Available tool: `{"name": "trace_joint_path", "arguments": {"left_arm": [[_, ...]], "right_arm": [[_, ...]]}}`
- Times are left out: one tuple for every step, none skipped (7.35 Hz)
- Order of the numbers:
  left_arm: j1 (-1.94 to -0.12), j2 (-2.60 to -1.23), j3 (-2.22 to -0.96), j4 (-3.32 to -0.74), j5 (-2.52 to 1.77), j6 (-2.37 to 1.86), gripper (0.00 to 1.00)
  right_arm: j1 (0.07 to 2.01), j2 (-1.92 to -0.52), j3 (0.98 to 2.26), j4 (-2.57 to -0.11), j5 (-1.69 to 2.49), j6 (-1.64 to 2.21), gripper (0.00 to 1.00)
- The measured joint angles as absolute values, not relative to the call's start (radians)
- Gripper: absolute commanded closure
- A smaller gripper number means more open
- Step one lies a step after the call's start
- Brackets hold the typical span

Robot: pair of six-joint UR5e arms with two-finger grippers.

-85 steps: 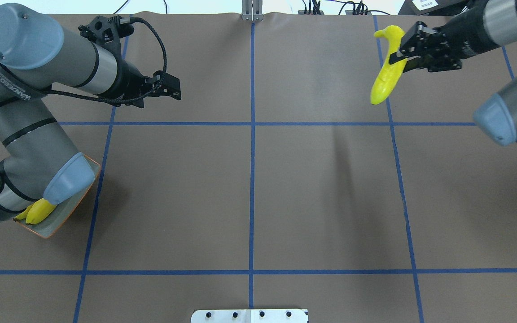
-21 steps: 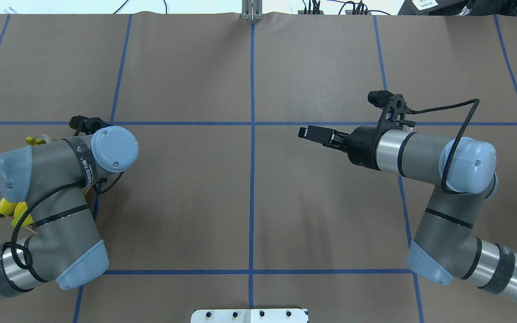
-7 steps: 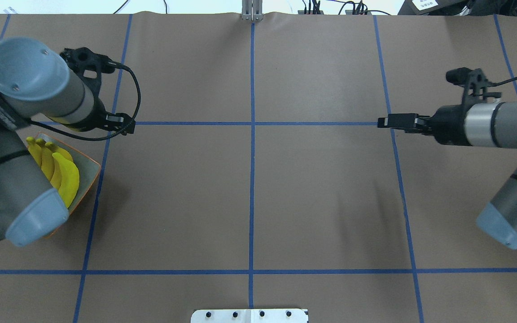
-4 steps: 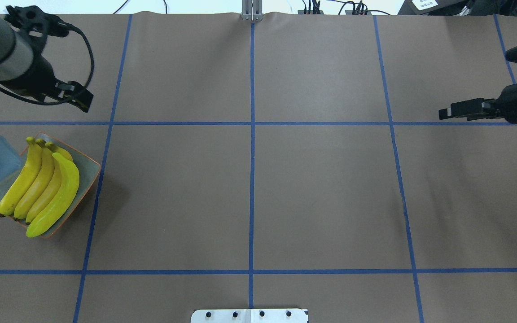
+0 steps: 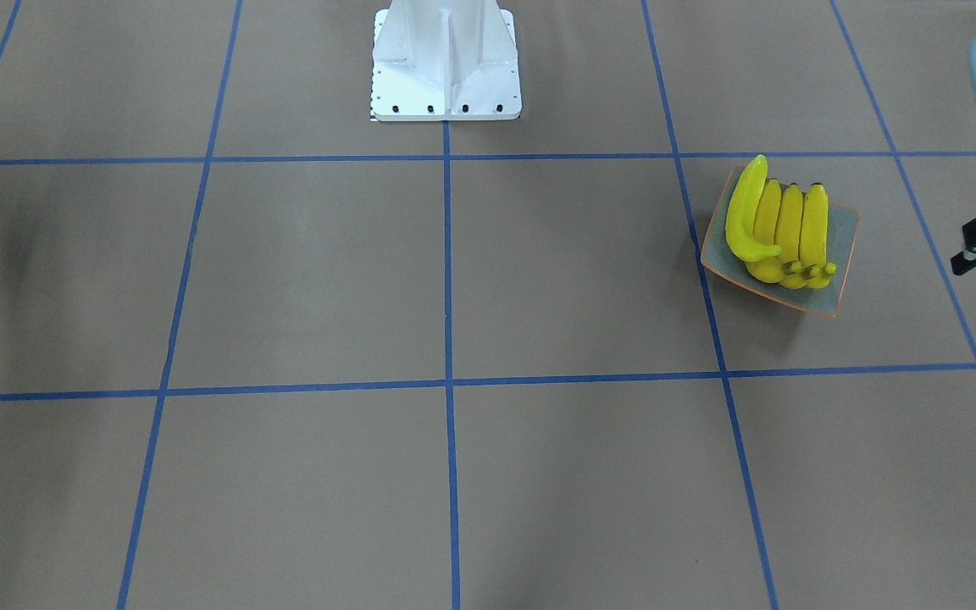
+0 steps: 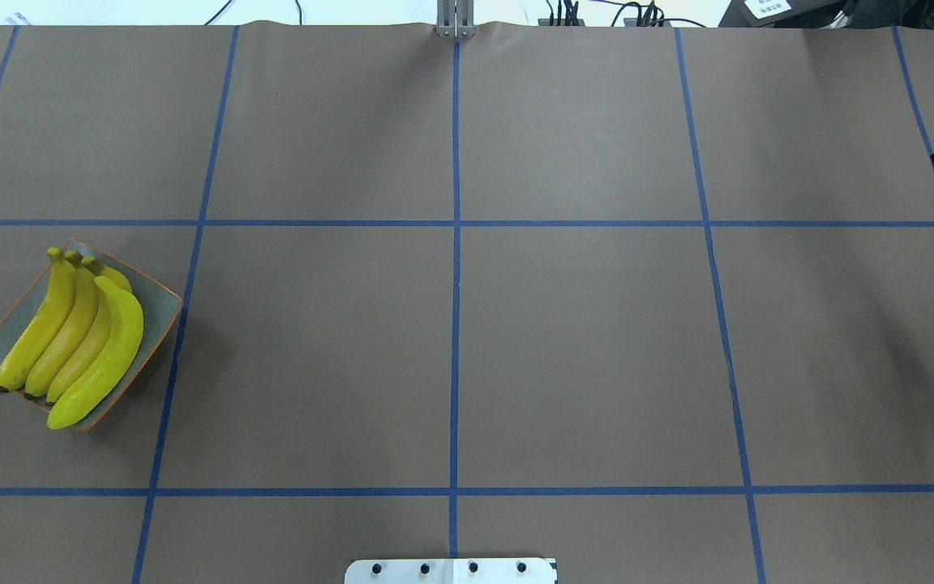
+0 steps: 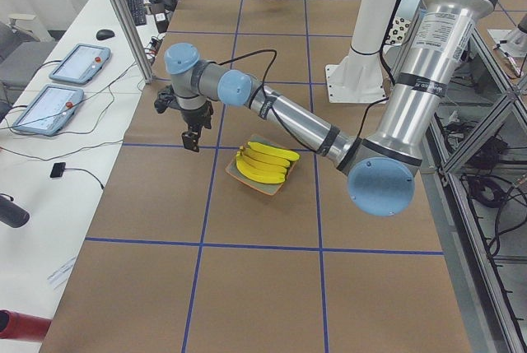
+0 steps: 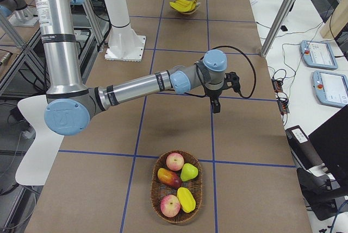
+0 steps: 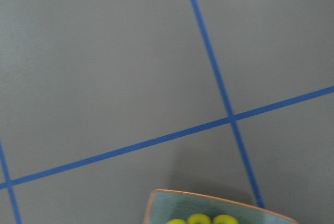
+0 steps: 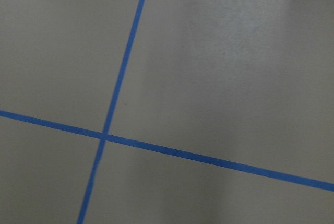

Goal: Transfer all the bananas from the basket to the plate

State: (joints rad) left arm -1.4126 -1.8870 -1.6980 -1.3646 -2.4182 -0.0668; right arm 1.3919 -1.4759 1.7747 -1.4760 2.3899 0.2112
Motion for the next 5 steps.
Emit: {"name": "trace_joint_path", "arguments": {"left_arm": [[-1.444, -1.887, -1.665, -1.366, -2.438, -0.035, 0.01], [-1.460, -1.880, -1.653, -1.366, -2.443, -0.001, 0.01], [-1.465, -1.865, -1.655, -1.367, -2.443, 0.017, 0.01], [-1.467, -1.843, -1.667, -1.368, -2.443, 0.026, 0.01], [-1.468, -1.820, -1.686, -1.368, -2.444, 0.029, 0.01]], "right_arm": [[1.417, -1.495, 1.776, -1.501, 2.399, 0.173, 0.00], [1.439, -1.509, 1.776, -1.512, 2.414, 0.154, 0.00], [1.459, -1.520, 1.774, -1.518, 2.434, 0.145, 0.00], [1.476, -1.527, 1.774, -1.530, 2.446, 0.133, 0.00], [1.487, -1.536, 1.777, -1.547, 2.449, 0.110, 0.00]]}}
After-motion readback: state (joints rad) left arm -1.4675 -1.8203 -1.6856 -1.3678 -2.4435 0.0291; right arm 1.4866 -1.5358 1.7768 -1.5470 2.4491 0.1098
